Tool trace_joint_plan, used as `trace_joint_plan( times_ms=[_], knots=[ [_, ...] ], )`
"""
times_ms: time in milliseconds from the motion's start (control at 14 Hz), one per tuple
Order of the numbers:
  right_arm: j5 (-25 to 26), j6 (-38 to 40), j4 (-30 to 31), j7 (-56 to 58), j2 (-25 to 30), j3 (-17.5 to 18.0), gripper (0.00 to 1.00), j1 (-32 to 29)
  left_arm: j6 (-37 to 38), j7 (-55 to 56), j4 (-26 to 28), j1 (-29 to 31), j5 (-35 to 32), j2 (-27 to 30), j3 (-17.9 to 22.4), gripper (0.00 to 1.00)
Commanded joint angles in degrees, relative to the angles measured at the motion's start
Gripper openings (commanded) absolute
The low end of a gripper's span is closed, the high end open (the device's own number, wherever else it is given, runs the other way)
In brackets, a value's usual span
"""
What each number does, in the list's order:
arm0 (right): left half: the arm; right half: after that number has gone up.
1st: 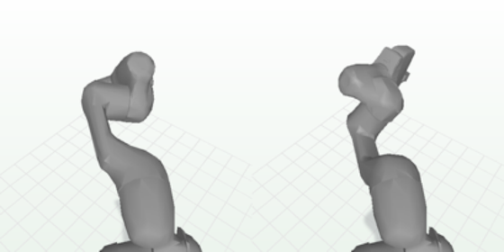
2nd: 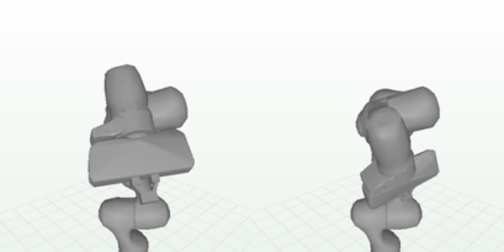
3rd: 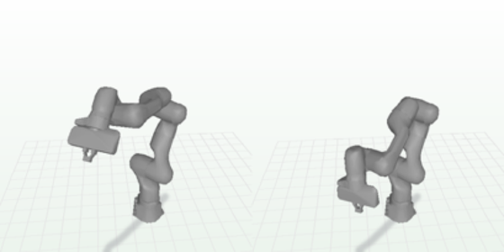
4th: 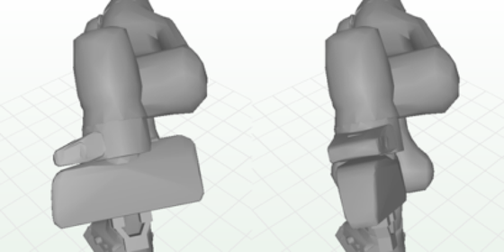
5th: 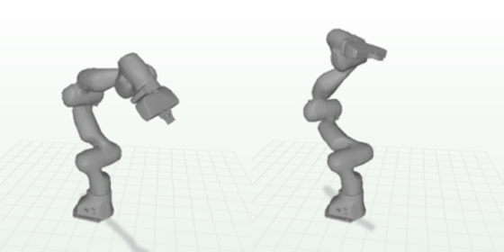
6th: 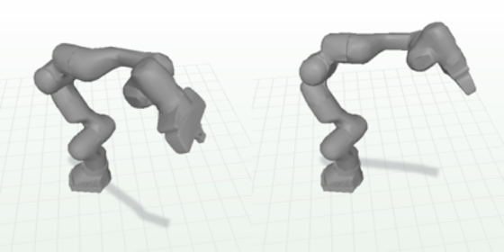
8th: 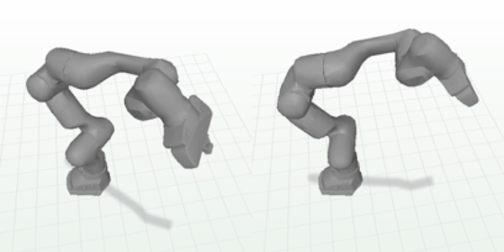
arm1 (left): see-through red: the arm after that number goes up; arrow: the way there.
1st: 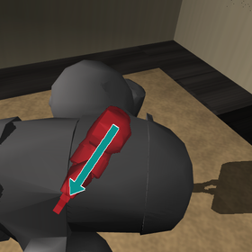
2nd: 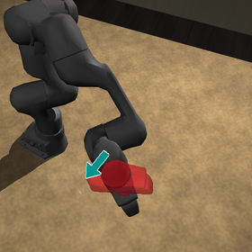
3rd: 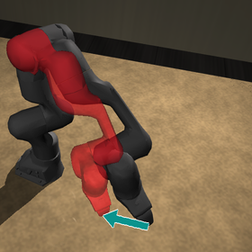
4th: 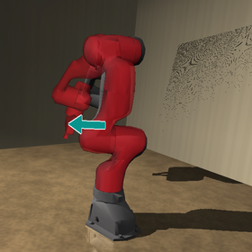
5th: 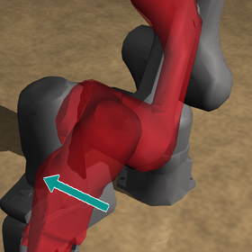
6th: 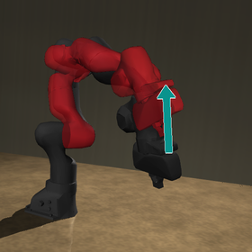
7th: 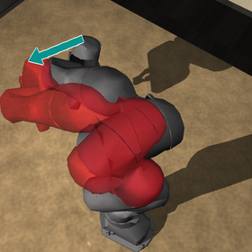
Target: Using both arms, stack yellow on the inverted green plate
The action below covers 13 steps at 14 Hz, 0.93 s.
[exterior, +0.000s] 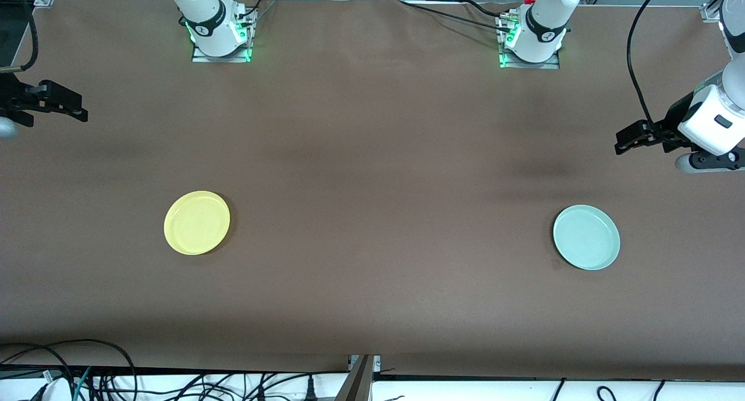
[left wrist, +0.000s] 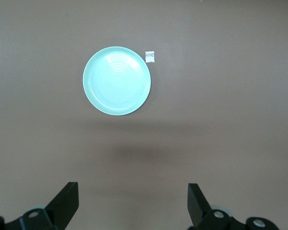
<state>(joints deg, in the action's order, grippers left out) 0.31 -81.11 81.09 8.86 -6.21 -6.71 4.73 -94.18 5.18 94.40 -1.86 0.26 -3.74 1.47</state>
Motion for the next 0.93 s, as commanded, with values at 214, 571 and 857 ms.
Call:
trace_joint_plan(
  times_ms=[214,571,857],
  knots=[
    [-0.66,0.42,-0.67,0.46,0.24,0.11,1.00,-0.34,-1.63,-0.88,-1.06,-0.07,-1.23,-6.18,0.29,1.00],
    [-0.66,0.42,-0.67,0.46,0.24,0.11,1.00,-0.34,3.12,-2.97,-0.45,4.13,-1.32,-7.06,0.90,1.00],
    [-0.66,0.42,-0.67,0.46,0.24,0.11,1.00,-0.34,-11.51,-7.55,11.65,8.62,-1.32,-8.74,0.90,1.00]
  ],
)
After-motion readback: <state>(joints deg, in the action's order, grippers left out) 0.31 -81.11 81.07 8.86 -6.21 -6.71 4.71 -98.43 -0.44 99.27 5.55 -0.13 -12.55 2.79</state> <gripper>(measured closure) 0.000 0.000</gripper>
